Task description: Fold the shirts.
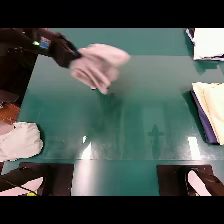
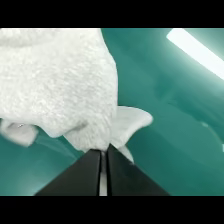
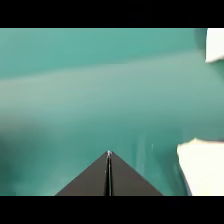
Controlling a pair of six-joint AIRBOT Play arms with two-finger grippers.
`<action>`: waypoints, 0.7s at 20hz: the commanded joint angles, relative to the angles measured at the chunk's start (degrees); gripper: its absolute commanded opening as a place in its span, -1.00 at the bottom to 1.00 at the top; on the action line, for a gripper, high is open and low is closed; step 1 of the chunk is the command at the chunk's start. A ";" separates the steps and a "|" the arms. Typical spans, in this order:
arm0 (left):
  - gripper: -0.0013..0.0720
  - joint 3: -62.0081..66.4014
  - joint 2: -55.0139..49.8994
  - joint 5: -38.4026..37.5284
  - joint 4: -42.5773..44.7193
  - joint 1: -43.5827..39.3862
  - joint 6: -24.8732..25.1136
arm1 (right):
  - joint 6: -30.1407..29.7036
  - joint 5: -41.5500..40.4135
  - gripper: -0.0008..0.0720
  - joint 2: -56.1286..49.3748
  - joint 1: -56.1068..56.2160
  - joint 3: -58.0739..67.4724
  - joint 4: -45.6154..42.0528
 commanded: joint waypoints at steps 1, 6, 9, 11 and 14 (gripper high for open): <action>-0.91 1.75 -1.44 -1.68 -6.62 -10.64 8.33 | 0.02 -0.55 -0.94 0.02 0.02 3.06 -0.02; -0.91 1.64 -8.63 -1.64 -1.16 -11.32 8.39 | 0.02 0.20 -0.94 0.00 0.02 3.04 -0.09; -0.80 -0.52 -10.86 -1.55 5.22 -9.20 3.96 | 0.02 0.22 -0.94 0.00 0.02 3.04 -0.17; 0.27 -3.41 -10.82 -2.08 9.16 -5.05 -0.46 | 0.00 0.20 -0.94 0.00 0.02 3.04 -0.59; 0.28 -9.18 -10.32 -5.46 8.33 5.16 -7.56 | 0.00 0.17 -0.94 0.00 -0.02 3.04 -0.61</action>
